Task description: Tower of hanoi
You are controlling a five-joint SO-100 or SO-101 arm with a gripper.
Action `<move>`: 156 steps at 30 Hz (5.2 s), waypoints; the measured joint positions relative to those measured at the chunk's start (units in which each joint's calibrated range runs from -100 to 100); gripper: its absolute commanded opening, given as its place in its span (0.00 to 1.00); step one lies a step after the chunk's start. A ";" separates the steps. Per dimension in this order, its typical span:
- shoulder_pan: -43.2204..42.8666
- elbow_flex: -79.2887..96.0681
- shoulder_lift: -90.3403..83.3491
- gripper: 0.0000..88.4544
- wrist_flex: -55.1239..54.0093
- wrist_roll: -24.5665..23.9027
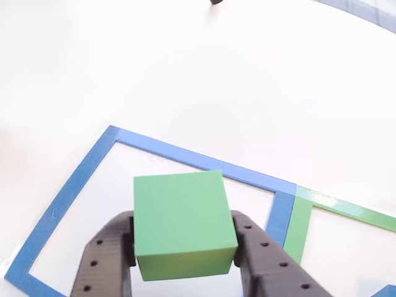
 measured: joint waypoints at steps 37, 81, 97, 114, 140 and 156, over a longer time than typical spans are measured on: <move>-3.51 -6.29 20.01 0.25 -15.40 0.00; 33.82 -42.94 -64.25 0.08 123.18 0.54; 35.23 -10.36 -64.16 0.33 88.67 0.36; 35.23 14.17 -51.16 0.38 38.13 0.36; 32.42 10.54 7.26 0.38 -19.83 0.36; 31.25 3.01 20.43 0.32 -24.75 0.36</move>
